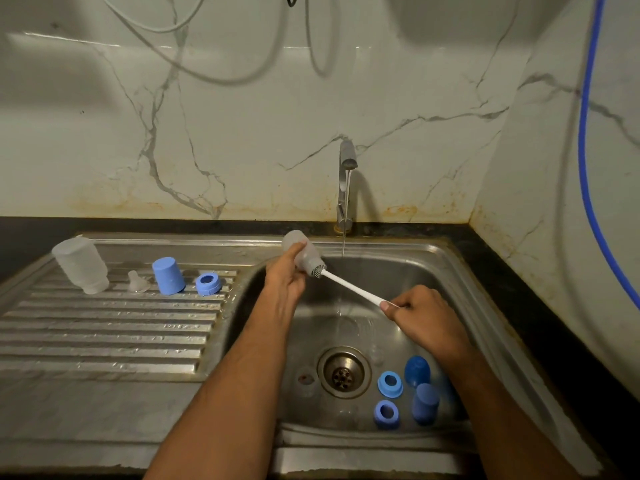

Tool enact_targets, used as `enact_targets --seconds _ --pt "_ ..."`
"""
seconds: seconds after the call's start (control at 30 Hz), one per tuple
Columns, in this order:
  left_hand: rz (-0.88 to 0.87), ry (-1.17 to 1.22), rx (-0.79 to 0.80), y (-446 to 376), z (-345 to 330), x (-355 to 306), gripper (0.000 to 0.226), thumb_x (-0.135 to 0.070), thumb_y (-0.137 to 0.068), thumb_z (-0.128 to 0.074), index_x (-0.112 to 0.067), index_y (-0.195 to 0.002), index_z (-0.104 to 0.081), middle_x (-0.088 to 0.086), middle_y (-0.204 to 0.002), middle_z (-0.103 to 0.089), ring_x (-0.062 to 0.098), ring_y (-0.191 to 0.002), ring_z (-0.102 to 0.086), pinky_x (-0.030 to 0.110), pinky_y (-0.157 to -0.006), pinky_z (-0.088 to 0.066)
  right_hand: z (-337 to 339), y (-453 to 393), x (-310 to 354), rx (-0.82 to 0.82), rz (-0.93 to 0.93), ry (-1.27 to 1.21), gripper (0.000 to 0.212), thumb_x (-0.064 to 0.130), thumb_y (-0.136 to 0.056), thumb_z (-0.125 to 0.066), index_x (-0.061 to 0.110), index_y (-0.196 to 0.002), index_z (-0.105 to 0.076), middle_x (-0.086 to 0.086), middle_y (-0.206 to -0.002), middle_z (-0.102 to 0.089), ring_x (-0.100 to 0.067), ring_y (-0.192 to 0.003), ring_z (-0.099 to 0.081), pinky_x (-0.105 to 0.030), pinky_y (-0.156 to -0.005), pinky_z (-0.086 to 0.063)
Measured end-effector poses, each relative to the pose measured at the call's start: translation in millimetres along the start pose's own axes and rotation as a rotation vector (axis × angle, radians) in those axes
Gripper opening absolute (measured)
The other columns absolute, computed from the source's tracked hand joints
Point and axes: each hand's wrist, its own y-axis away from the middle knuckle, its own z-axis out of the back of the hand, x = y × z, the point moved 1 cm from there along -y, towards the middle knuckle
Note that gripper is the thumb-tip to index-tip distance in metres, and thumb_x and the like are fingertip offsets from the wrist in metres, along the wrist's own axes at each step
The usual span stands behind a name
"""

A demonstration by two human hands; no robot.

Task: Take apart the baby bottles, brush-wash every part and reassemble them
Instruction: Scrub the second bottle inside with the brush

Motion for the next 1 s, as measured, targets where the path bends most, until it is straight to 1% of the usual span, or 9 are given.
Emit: enact_targets --seconds 0.13,0.23,0.37,0.57,0.63,0.77,0.8,0.9,1.0 --pt "0.009 0.04 -0.008 -1.9 -1.4 -0.5 0.054 -0.015 -0.087 -0.067 -0.008 -0.134 -0.042 0.017 -0.116 -0.055 0.026 -0.099 -0.061 0.044 -0.096 -0.056 1.7 -3.0 -1.3 0.022 -0.004 0.023 0.032 0.051 -0.095 -0.063 0.023 -0.088 -0.077 0.004 -0.072 -0.069 -0.012 -0.071 -0.066 -0.036 -0.073 -0.058" --pt "-0.003 0.096 -0.037 -12.7 3.9 -14.3 0.053 -0.024 -0.091 -0.065 -0.006 -0.136 -0.044 0.015 -0.106 -0.056 0.025 -0.089 -0.06 0.038 -0.084 -0.057 8.2 -5.7 -5.1 0.043 -0.02 -0.025 0.032 0.049 -0.095 -0.065 0.021 -0.088 -0.078 0.001 -0.078 -0.074 -0.016 -0.078 -0.069 -0.04 -0.081 -0.059" --pt "-0.048 0.005 -0.059 -9.6 1.6 3.5 0.062 -0.02 -0.081 -0.082 -0.004 -0.132 -0.049 0.022 -0.124 -0.062 0.03 -0.103 -0.07 0.043 -0.083 -0.062 -2.9 -1.2 -0.2 0.03 0.007 -0.026 0.033 0.05 -0.095 -0.063 0.023 -0.083 -0.077 0.001 -0.069 -0.07 -0.014 -0.07 -0.067 -0.039 -0.073 -0.059" --pt "-0.111 0.089 -0.114 -16.5 2.3 -9.3 0.061 -0.018 -0.087 -0.076 -0.006 -0.137 -0.043 0.017 -0.123 -0.059 0.027 -0.101 -0.066 0.04 -0.075 -0.062 7.6 -4.1 -2.5 0.03 -0.003 -0.049 0.029 0.047 -0.095 -0.066 0.023 -0.084 -0.079 0.0 -0.071 -0.072 -0.018 -0.073 -0.069 -0.04 -0.077 -0.06" --pt "-0.106 0.076 -0.106 -15.8 0.0 -6.5 0.064 -0.018 -0.085 -0.078 -0.007 -0.137 -0.042 0.016 -0.122 -0.06 0.028 -0.101 -0.067 0.046 -0.081 -0.062 7.6 -3.9 -4.1 0.032 0.003 -0.038 0.029 0.047 -0.095 -0.066 0.023 -0.085 -0.079 0.0 -0.071 -0.072 -0.018 -0.073 -0.069 -0.04 -0.077 -0.06" --pt "-0.059 0.027 -0.005 -6.0 -3.4 1.5 0.085 -0.016 -0.064 -0.089 -0.005 -0.135 -0.044 0.02 -0.126 -0.059 0.034 -0.11 -0.065 0.055 -0.093 -0.057 -4.3 -2.8 -2.5 -0.01 0.001 -0.054 0.037 0.05 -0.095 -0.063 0.018 -0.084 -0.077 -0.001 -0.069 -0.07 -0.016 -0.069 -0.067 -0.041 -0.073 -0.06" --pt "-0.045 0.011 0.02 -5.4 -2.7 1.3 0.084 -0.014 -0.065 -0.088 -0.004 -0.135 -0.044 0.021 -0.126 -0.058 0.035 -0.112 -0.064 0.056 -0.094 -0.055 -5.1 -3.3 -2.8 -0.015 -0.004 -0.058 0.037 0.05 -0.095 -0.062 0.017 -0.084 -0.077 -0.001 -0.069 -0.07 -0.016 -0.068 -0.067 -0.041 -0.072 -0.06" --pt "-0.015 0.025 0.075 -4.0 -1.4 -2.3 0.058 -0.003 -0.084 -0.074 -0.004 -0.133 -0.042 0.02 -0.123 -0.055 0.036 -0.109 -0.062 0.057 -0.094 -0.054 0.8 -5.5 -4.7 -0.011 -0.008 -0.059 0.035 0.048 -0.095 -0.064 0.018 -0.085 -0.078 -0.001 -0.069 -0.07 -0.017 -0.07 -0.068 -0.039 -0.072 -0.06" --pt "-0.019 0.145 0.106 -5.3 2.6 -13.7 0.05 -0.005 -0.073 -0.062 -0.008 -0.12 -0.046 0.012 -0.109 -0.051 0.026 -0.089 -0.057 0.045 -0.082 -0.057 11.1 -4.7 -7.6 0.034 -0.006 -0.046 0.031 0.046 -0.095 -0.065 0.021 -0.082 -0.077 -0.003 -0.065 -0.068 -0.017 -0.066 -0.066 -0.04 -0.072 -0.059"
